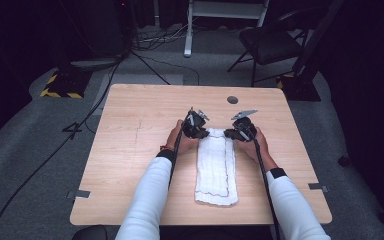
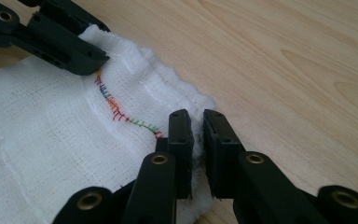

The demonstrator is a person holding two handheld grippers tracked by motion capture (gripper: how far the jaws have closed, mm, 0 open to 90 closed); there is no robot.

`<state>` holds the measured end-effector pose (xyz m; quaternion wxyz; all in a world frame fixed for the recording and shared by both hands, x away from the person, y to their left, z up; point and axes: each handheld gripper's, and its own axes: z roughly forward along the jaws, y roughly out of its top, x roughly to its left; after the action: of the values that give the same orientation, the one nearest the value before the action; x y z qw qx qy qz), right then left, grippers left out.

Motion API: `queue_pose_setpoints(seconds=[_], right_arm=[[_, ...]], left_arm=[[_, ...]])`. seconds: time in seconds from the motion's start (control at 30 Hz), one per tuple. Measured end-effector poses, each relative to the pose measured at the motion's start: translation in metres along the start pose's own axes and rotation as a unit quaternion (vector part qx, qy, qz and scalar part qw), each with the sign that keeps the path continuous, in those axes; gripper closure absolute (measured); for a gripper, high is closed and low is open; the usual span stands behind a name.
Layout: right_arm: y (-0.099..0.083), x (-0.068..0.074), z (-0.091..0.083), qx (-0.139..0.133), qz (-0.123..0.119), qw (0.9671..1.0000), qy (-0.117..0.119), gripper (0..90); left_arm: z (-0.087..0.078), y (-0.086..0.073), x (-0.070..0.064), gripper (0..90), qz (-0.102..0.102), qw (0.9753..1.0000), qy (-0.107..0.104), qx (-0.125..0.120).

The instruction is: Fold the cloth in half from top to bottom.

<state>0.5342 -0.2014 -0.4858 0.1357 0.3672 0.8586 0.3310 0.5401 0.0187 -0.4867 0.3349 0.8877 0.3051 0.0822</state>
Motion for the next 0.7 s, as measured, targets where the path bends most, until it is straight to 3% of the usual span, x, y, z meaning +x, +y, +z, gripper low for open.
queue_pose_setpoints(seconds=[0.07, 0.23, 0.5, 0.7], right_arm=[[0.002, 0.001, 0.0, -0.003, 0.001, 1.0, -0.008, 82.6], [0.014, 0.003, -0.01, -0.031, -0.007, 0.9991, -0.028, 82.9], [0.042, 0.012, -0.032, -0.079, -0.032, 0.9945, -0.061, 83.3], [0.057, 0.015, -0.042, -0.097, -0.043, 0.992, -0.068, 83.5]], left_arm=[[-0.002, 0.002, 0.001, 81.2, 0.011, 0.9998, 0.013, -0.003], [-0.015, 0.01, 0.005, 83.0, 0.017, 0.9987, 0.036, -0.031], [-0.045, 0.027, 0.01, 83.3, 0.033, 0.9954, 0.067, -0.06], [-0.062, 0.036, 0.013, 83.6, 0.037, 0.9928, 0.084, -0.077]])
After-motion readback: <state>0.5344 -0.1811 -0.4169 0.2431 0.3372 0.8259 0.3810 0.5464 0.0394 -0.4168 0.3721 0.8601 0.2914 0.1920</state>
